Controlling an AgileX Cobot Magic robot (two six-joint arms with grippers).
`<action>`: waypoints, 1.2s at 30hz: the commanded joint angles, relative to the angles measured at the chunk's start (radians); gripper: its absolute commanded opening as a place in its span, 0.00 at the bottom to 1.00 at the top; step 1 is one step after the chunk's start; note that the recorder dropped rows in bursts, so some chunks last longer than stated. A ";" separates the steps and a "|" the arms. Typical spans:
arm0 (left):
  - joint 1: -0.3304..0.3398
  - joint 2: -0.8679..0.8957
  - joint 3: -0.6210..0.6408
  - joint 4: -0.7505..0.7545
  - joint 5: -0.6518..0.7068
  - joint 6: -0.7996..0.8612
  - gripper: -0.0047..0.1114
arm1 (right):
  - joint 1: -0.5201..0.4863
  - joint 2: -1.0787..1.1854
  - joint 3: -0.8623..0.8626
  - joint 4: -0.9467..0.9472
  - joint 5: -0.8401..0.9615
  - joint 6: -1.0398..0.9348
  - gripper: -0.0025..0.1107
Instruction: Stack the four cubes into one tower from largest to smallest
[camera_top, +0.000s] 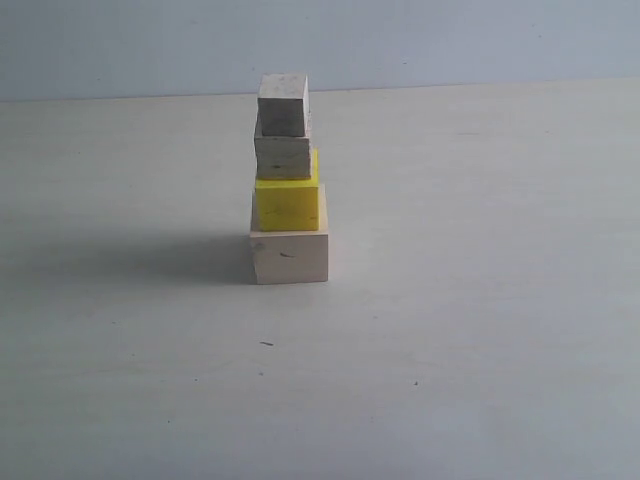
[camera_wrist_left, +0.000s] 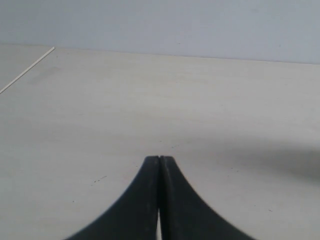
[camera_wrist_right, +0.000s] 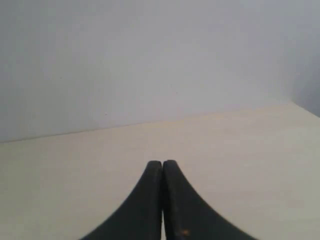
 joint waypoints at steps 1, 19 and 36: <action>0.003 -0.005 0.004 -0.001 -0.005 0.002 0.04 | 0.018 -0.007 0.005 -0.013 0.063 -0.001 0.02; 0.003 -0.005 0.004 -0.001 -0.005 0.002 0.04 | 0.018 -0.007 0.005 -0.003 0.191 0.009 0.02; 0.003 -0.005 0.004 -0.001 -0.005 0.002 0.04 | 0.018 -0.007 0.005 -0.013 0.184 0.007 0.02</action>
